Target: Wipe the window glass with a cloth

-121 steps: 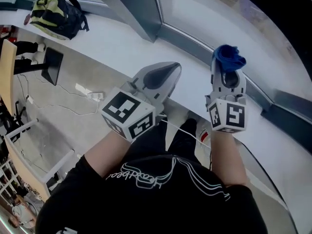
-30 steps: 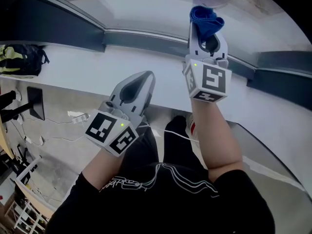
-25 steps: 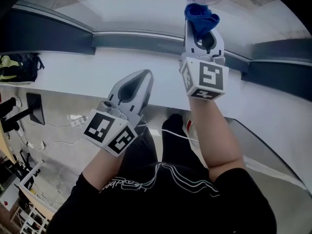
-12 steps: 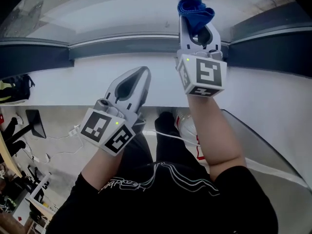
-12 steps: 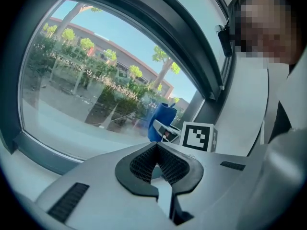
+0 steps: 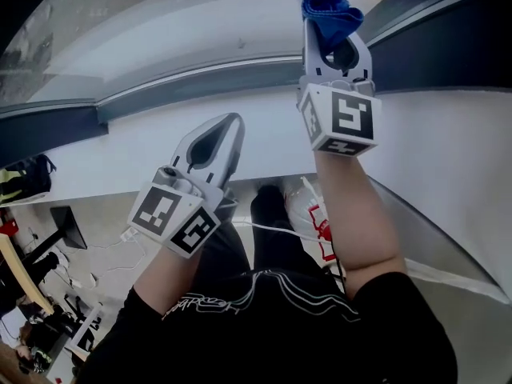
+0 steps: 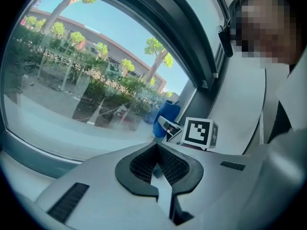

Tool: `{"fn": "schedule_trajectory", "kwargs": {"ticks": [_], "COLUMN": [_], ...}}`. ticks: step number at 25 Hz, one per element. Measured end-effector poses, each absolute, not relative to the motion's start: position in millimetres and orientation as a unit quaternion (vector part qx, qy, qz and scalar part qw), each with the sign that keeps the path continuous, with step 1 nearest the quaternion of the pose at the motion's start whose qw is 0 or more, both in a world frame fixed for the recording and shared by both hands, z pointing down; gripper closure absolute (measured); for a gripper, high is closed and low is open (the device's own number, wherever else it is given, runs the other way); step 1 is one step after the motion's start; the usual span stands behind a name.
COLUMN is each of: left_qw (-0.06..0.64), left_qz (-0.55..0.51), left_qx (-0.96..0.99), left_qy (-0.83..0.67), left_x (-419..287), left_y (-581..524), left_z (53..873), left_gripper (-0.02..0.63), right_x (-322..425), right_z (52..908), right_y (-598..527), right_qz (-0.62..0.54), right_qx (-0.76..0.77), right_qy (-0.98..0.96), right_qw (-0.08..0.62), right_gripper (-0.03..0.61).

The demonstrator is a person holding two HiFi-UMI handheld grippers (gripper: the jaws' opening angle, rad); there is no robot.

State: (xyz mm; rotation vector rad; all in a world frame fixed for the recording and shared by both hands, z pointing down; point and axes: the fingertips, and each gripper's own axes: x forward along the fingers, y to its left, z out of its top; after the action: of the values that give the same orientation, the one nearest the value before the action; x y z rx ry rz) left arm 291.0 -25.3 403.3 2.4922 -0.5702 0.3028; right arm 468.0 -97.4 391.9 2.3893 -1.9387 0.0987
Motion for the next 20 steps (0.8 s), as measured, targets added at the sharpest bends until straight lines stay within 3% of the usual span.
{"fn": "schedule_trajectory", "kwargs": {"ticks": [12,20], "left_qw": [0.277,0.281], "left_qz": [0.129,0.13], "left_qx": [0.934,0.933], "left_qy": [-0.188,-0.185], "left_x": [316.9,319.1], "left_y": [-9.6,-10.0], "left_z": [410.1,412.3], "left_gripper": [0.611,0.611], "right_x": [550.0,566.6], "right_z": [396.3,399.6], "right_y": [-62.0,-59.1], "right_qz": [0.037,0.031], "right_qx": [0.818,0.823], "right_qy": [-0.573,-0.565], "right_qw": [0.034,0.049], "right_gripper": [0.485,0.485]}}
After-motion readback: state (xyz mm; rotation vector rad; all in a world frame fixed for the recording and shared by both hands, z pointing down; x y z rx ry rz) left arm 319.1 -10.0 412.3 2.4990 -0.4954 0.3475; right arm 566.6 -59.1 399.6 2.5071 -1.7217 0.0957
